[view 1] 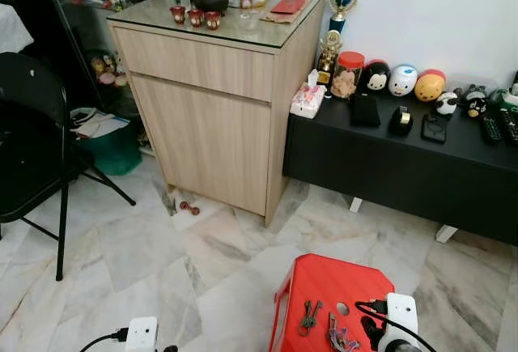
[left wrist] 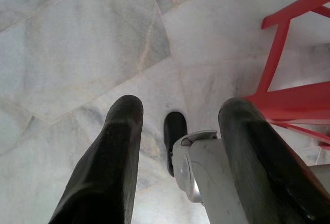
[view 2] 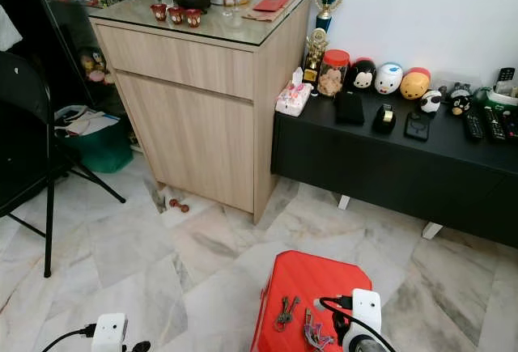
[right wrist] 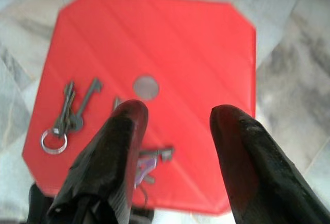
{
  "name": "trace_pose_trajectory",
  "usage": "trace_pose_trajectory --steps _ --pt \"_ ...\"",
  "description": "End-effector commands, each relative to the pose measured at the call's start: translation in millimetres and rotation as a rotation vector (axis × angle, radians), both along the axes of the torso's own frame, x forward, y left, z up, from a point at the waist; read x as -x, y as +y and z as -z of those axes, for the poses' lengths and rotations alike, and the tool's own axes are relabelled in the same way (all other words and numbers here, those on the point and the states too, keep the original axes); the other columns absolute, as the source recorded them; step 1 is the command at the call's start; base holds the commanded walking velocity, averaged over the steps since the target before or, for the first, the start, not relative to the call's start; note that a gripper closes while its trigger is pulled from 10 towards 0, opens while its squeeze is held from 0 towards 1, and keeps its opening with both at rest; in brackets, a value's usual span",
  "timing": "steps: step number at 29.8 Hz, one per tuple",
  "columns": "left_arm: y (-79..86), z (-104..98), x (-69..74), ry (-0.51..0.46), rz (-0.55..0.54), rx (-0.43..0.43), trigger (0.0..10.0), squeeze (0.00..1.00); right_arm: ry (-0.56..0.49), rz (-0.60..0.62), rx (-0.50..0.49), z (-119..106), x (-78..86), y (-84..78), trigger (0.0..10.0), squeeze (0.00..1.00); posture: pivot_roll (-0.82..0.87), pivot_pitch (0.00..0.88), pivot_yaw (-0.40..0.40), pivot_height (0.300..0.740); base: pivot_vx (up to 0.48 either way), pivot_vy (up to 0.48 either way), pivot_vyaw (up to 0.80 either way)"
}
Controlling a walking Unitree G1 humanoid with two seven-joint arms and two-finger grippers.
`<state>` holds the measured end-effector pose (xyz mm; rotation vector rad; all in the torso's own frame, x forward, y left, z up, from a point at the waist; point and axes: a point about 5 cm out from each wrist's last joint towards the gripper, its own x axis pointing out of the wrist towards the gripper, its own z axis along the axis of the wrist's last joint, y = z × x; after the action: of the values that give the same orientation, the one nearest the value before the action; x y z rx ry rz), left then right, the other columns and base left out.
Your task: Hang keys on a hook
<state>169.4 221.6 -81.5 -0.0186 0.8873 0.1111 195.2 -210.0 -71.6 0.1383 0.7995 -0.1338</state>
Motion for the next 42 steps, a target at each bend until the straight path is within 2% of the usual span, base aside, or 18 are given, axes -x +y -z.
trace_pose_trajectory --steps 1,4,8,12,18,19,20,21,24,28,31,34,38,42 --pt "-1.2 2.4 4.7 0.015 0.012 -0.01 10.0 0.0 -0.047 0.009 0.012 -3.4 -2.7 -2.7 10.0 0.0 0.07 0.0 -0.054 0.74 0.0 0.0 0.0" --pt "-2.0 2.8 5.1 0.019 0.014 -0.015 10.0 0.0 -0.069 -0.051 0.057 -6.1 -5.4 -3.2 10.0 0.0 0.08 0.0 -0.07 0.74 0.0 0.0 0.0" --pt "-2.8 2.7 4.9 0.01 0.002 -0.012 10.0 0.0 -0.111 -0.036 0.046 -8.7 -7.0 -4.0 10.0 0.0 0.07 0.0 -0.074 0.74 0.0 0.0 0.0" --pt "-3.7 3.6 6.4 0.017 0.008 -0.014 10.0 0.0 -0.152 -0.098 0.091 -12.7 -10.6 -3.7 10.0 0.0 0.06 0.0 -0.07 0.74 0.0 0.0 0.0" --pt "-4.6 4.4 7.8 0.021 0.006 -0.014 10.0 0.0 -0.188 -0.08 0.073 -14.9 -11.6 -4.1 10.0 0.0 0.06 0.0 -0.073 0.74 0.0 0.0 0.0" --pt "-5.4 4.3 7.2 0.019 0.003 -0.013 10.0 0.0 -0.582 -0.135 0.123 -63.8 -52.9 24.3 10.0 0.0 0.06 0.0 -0.079 0.74 0.0 0.0 0.0" --pt "-5.4 4.3 7.2 0.019 0.003 -0.013 10.0 0.0 -0.582 -0.135 0.123 -63.8 -52.9 24.3 10.0 0.0 0.06 0.0 -0.079 0.74 0.0 0.0 0.0" --pt "-5.8 4.0 6.4 0.016 0.002 -0.012 10.0 0.0 -0.781 -0.152 0.154 -95.1 -66.6 38.4 10.0 0.0 0.06 0.0 -0.08 0.74 0.0 0.0 0.0" --pt "-6.2 3.8 5.7 0.014 0.002 -0.013 10.0 0.0 -0.797 -0.163 0.176 -99.0 -69.0 38.5 10.0 0.0 0.06 0.0 -0.079 0.74 0.0 0.0 0.0" --pt "-6.4 3.6 5.0 0.012 0.002 -0.014 10.0 0.0 -0.797 -0.149 0.16 -102.6 -73.2 40.2 10.0 0.0 0.06 0.0 -0.08 0.74 0.0 0.0 0.0" --pt "-6.2 3.3 4.5 0.01 -0.001 -0.015 10.0 0.0 -0.835 -0.132 0.145 -113.6 -76.9 41.4 10.0 0.0 0.06 0.0 -0.081 0.74 0.0 0.0 0.0" --pt "-5.9 3.1 4.2 0.01 -0.002 -0.016 10.0 0.0 -0.861 -0.127 0.144 -122.7 -73.4 43.4 10.0 0.0 0.06 0.0 -0.082 0.74 0.0 0.0 0.0" --pt "-5.9 3.2 4.3 0.01 -0.002 -0.018 10.0 0.0 -0.846 -0.135 0.145 -119.4 -67.7 45.6 10.0 0.0 0.06 0.0 -0.082 0.74 0.0 0.0 0.0" --pt "-5.8 3.1 4.4 0.009 -0.002 -0.02 10.0 0.0 -0.777 -0.083 0.135 -107.4 -63.6 43.0 10.0 0.0 0.05 0.0 -0.078 0.74 0.0 0.0 0.0"
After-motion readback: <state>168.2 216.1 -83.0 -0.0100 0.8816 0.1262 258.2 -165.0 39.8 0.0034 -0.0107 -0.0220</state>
